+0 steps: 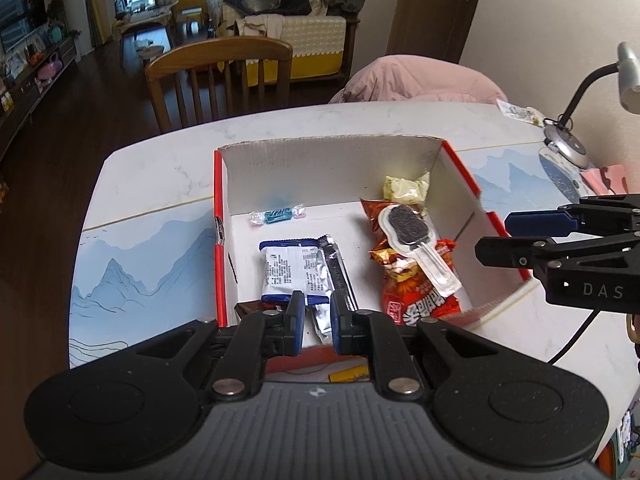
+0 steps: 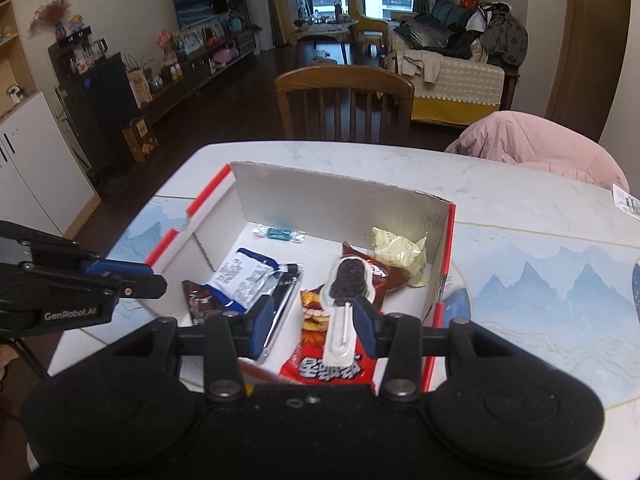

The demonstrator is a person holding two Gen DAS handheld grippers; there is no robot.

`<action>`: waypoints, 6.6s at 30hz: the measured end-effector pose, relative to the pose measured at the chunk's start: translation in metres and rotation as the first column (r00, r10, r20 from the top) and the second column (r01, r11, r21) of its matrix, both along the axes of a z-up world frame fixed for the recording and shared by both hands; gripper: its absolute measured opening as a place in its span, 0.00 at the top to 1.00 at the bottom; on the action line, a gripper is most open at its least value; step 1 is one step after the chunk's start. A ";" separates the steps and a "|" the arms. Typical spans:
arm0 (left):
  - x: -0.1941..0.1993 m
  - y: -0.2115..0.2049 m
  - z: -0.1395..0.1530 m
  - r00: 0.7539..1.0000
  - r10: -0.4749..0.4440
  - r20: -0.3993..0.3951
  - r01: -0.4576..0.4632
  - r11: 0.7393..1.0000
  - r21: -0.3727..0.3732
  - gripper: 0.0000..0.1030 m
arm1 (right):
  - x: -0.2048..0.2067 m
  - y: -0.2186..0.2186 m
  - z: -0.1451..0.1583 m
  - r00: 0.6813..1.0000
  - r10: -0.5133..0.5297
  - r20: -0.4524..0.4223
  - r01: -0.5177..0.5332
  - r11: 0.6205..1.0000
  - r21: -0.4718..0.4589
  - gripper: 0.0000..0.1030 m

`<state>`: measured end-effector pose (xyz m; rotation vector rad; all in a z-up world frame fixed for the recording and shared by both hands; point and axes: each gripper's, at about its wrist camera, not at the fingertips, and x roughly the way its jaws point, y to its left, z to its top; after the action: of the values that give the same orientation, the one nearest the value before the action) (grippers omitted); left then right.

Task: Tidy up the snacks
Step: 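Withdraw both tools from the box toward the remaining snacks, then grasp the black sesame packet with right tool while left tool grasps light blue biscuit, then lift the light blue biscuit with left tool while right tool lifts black packet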

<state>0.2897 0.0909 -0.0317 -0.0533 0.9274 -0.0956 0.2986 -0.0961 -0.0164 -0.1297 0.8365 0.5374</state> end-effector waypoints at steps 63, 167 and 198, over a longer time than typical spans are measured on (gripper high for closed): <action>-0.132 -0.018 -0.074 0.990 -0.141 0.022 0.141 0.990 0.011 0.22 | -0.072 0.008 -0.122 0.957 -0.086 -0.276 0.084 0.996 -0.020 0.20; -0.139 0.000 -0.092 0.996 0.042 -0.084 -0.048 0.996 -0.070 0.55 | -0.100 0.007 -0.120 0.925 0.266 -0.272 -0.320 0.931 -0.178 0.35; -0.135 -0.002 -0.079 0.996 0.057 -0.066 -0.062 0.995 -0.076 0.55 | -0.111 -0.014 -0.096 0.980 0.108 -0.166 -0.122 0.989 -0.078 0.65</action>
<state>0.1542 0.0892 -0.1102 -0.1565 0.9847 -0.0754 0.1873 -0.1101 -0.1125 -0.2189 1.0159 0.6261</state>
